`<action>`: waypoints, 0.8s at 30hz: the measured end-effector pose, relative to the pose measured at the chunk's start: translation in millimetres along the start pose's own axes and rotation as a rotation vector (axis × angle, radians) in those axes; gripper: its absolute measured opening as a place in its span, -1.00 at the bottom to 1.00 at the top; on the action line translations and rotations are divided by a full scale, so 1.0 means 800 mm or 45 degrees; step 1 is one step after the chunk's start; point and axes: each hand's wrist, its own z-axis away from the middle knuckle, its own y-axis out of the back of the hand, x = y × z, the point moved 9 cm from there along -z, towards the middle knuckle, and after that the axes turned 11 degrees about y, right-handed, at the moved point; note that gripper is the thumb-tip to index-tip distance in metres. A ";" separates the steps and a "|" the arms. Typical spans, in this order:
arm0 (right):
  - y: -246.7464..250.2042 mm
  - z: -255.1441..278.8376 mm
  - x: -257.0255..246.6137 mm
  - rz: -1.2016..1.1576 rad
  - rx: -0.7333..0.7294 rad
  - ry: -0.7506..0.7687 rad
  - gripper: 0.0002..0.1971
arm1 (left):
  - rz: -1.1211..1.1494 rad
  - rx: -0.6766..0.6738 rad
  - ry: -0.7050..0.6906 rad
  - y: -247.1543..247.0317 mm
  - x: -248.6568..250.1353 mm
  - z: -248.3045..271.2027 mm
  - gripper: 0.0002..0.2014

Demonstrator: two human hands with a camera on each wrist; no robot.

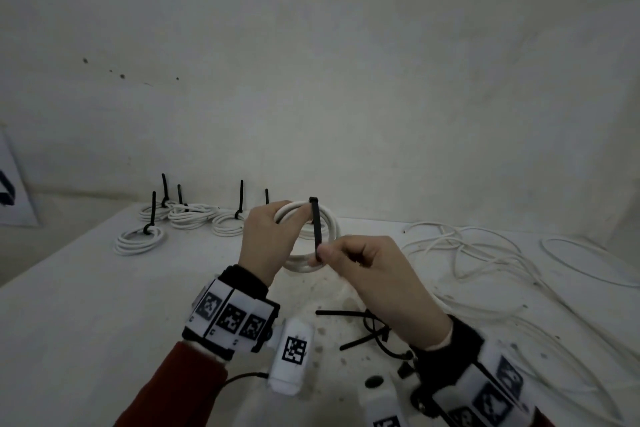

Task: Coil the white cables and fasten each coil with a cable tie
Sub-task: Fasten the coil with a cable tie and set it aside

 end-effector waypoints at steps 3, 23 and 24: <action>0.028 -0.009 0.030 0.114 0.236 -0.139 -0.78 | 0.162 -0.144 0.230 -0.003 -0.020 -0.009 -0.76; 0.005 -0.040 0.110 -0.576 0.528 -0.495 -0.85 | 0.063 -0.254 0.378 0.030 -0.065 -0.038 -0.88; -0.005 -0.045 0.125 -0.591 0.538 -0.557 -0.83 | -0.001 -0.215 0.369 0.036 -0.070 -0.042 -0.88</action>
